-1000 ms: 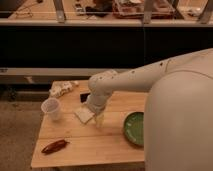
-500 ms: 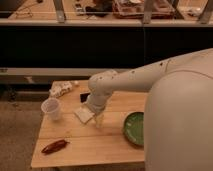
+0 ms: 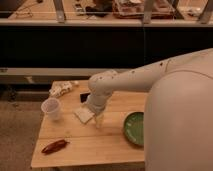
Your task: Place the pepper on the white sponge
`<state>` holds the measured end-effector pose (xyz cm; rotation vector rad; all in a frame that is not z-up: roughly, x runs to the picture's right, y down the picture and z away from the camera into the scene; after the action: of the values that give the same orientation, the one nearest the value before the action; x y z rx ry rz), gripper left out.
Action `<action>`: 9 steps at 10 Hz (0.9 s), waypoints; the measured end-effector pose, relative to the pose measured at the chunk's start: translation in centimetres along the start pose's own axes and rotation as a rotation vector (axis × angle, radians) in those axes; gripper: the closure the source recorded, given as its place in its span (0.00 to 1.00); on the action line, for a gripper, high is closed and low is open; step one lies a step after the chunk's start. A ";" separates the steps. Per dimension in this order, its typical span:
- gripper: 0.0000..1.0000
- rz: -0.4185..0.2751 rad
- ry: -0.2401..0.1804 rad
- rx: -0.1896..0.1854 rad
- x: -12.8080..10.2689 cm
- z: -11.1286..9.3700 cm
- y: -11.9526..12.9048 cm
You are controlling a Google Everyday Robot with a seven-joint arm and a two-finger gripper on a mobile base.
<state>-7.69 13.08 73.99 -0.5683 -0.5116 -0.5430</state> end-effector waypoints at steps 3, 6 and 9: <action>0.25 0.000 0.000 0.000 0.0 0.0 0.0; 0.25 0.000 0.000 0.000 0.0 0.0 0.0; 0.25 0.025 -0.019 0.009 -0.8 0.3 -0.1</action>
<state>-8.45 13.43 73.75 -0.5712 -0.5236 -0.5120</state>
